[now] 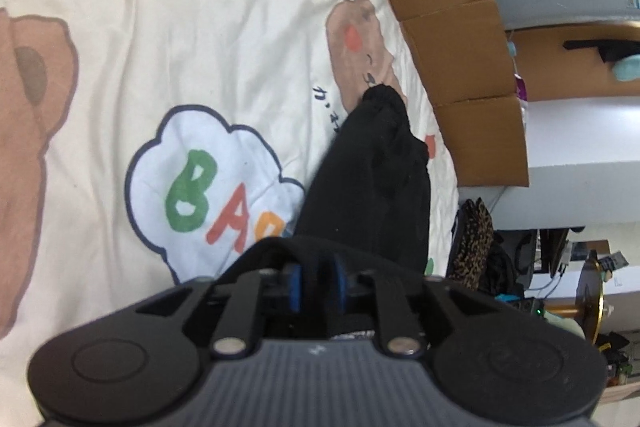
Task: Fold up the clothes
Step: 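Lay the shorts' leg end on the sheet with the left gripper while the right gripper holds the waistband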
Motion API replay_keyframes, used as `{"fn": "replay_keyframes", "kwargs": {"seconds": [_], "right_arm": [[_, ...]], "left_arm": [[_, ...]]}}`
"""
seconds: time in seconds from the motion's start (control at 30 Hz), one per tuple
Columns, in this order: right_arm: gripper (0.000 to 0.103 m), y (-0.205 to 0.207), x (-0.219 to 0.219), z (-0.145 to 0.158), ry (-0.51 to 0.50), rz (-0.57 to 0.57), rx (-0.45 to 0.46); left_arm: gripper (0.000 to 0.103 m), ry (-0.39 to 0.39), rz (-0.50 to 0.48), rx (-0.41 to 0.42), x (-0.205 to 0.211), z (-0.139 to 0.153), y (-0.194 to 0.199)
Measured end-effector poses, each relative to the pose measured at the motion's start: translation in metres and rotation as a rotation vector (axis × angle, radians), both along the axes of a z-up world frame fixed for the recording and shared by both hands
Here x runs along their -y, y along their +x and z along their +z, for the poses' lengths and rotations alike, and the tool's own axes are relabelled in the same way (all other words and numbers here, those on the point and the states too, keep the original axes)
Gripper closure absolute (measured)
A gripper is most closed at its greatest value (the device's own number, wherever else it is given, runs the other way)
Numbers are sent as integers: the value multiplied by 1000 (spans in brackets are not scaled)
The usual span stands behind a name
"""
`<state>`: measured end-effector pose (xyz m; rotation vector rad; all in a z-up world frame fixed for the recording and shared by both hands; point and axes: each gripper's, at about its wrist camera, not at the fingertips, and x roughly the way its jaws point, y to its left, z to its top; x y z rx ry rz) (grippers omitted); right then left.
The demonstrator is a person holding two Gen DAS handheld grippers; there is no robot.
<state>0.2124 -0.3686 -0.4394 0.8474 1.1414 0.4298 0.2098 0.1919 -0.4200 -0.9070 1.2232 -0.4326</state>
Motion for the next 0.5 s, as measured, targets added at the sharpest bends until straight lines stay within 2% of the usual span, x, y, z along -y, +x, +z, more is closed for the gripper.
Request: {"fn": "replay_keyframes", "kwargs": {"seconds": [0.03, 0.2, 0.33, 0.5], "right_arm": [[66, -1, 1, -3, 4, 2, 8], [64, -5, -1, -4, 7, 40, 19], [52, -12, -2, -2, 3, 53, 24], [51, -26, -3, -13, 7, 55, -3]], "left_arm": [[74, 5, -10, 6, 1, 0, 0], [64, 4, -27, 33, 5, 7, -6], [64, 8, -57, -5, 10, -1, -18], [69, 16, -57, -25, 13, -11, -28]]}}
